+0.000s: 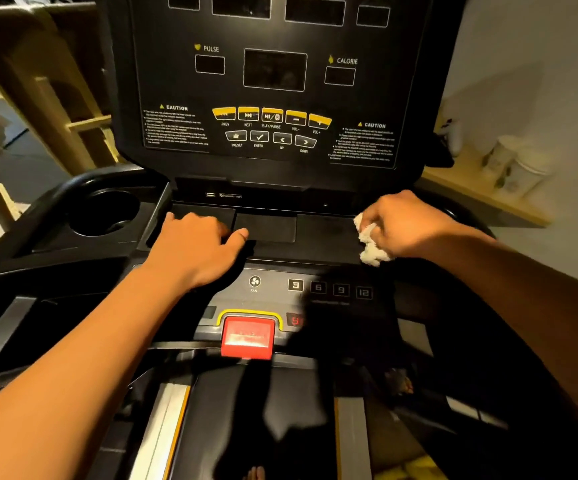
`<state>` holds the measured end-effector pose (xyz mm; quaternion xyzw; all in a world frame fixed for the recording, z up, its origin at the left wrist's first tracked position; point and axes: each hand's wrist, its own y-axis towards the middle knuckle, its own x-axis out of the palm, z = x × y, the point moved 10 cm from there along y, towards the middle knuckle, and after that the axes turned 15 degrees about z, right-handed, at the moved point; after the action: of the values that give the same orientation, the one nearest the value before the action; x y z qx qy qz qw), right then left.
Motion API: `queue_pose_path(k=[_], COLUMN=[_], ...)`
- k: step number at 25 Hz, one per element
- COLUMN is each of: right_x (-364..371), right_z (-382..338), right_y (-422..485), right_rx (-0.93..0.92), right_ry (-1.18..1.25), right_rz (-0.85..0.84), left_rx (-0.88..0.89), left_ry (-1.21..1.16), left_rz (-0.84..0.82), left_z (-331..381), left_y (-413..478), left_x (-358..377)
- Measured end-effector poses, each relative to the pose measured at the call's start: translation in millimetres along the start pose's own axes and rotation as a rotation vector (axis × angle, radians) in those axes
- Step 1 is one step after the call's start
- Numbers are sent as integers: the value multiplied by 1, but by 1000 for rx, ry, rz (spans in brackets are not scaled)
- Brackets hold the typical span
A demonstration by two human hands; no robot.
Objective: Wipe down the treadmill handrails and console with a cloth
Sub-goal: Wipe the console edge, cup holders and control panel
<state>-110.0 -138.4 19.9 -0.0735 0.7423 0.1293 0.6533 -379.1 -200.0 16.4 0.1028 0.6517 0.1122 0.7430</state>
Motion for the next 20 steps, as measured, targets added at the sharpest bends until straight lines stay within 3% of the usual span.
queue_pose_path(k=[2, 6, 8, 11, 14, 18, 20], right_x=[0, 13, 17, 2, 5, 30, 35], right_z=[41, 62, 47, 23, 31, 56, 59], right_y=[-16, -48, -59, -75, -59, 2, 3], right_rx=[147, 481, 474, 232, 163, 367, 344], right_ry=[44, 494, 519, 354, 376, 582, 555], right_rz=[32, 320, 266, 262, 284, 235, 198], left_rx=[46, 39, 88, 335, 482, 396, 351], left_ry=[22, 43, 76, -153, -269, -222, -182], left_rz=[6, -75, -78, -5, -93, -225, -229], left_z=[1, 1, 23, 105, 180, 204, 204], left_y=[1, 9, 8, -9, -15, -4, -4], left_x=[3, 6, 3, -6, 10, 36, 35])
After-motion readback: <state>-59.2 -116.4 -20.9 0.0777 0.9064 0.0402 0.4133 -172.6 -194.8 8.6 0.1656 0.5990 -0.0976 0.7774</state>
